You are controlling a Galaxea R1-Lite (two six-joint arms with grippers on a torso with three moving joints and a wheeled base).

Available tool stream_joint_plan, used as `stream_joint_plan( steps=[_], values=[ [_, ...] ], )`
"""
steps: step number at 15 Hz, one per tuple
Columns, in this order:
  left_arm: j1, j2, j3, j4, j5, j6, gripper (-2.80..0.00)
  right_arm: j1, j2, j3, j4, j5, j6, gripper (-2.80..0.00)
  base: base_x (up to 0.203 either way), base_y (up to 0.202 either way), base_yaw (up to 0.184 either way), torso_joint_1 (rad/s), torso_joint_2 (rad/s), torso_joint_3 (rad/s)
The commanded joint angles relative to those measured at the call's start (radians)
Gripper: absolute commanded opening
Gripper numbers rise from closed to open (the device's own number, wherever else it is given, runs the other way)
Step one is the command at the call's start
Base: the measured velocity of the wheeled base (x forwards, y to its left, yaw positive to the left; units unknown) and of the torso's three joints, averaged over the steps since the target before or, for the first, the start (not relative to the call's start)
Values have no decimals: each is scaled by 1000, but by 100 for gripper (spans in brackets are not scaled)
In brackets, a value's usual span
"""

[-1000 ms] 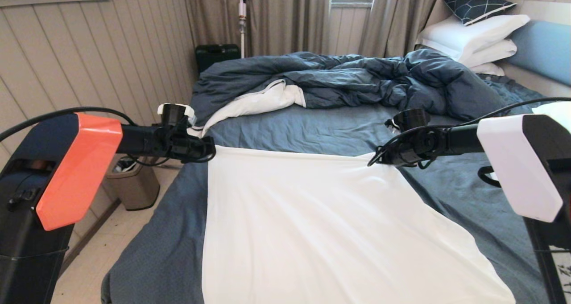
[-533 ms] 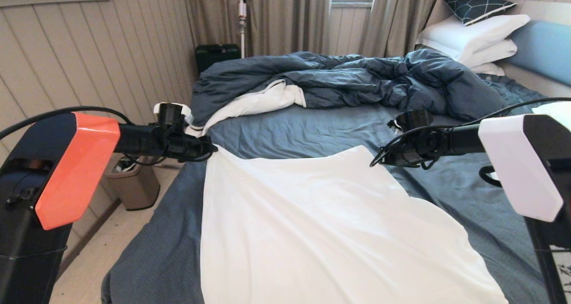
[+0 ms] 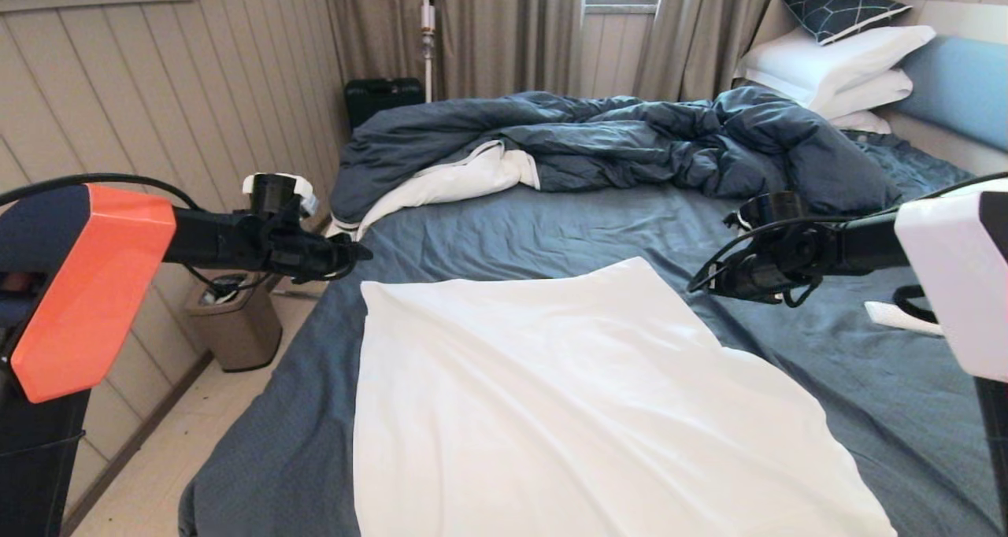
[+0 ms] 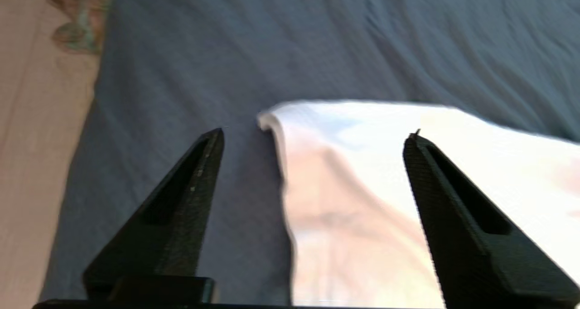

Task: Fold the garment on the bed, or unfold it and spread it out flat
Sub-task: Unford the white T-shirt

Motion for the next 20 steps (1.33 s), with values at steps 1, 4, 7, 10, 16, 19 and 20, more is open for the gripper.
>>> stream_joint_plan(
  steps=[1,4,7,10,16,19,20],
  values=[
    [-1,-44,39,1,-3,-3,0,-17,-43,31,1,23,2,0,0,0,0,0,0,0],
    [-2,-161,135,9,-39,-6,-280,-45,-141,119,2,110,1,-280,0,0,0,0,0,0],
    [-2,-332,259,48,-92,-5,-280,-73,-263,273,2,179,-7,-280,0,0,0,0,0,0],
    [-5,-484,475,62,-123,-3,-280,-133,-328,436,0,266,-14,-280,0,0,0,0,0,0],
    [-24,-584,669,52,-134,-13,-280,-139,-235,468,-8,291,-29,-280,0,0,0,0,0,0],
    [-33,-582,663,52,-134,-13,-280,-116,-212,480,-5,290,-60,-280,0,0,0,0,0,0],
    [-35,-575,660,52,-134,-13,-280,-116,-213,482,-2,290,-62,-280,0,0,0,0,0,0]
  ],
)
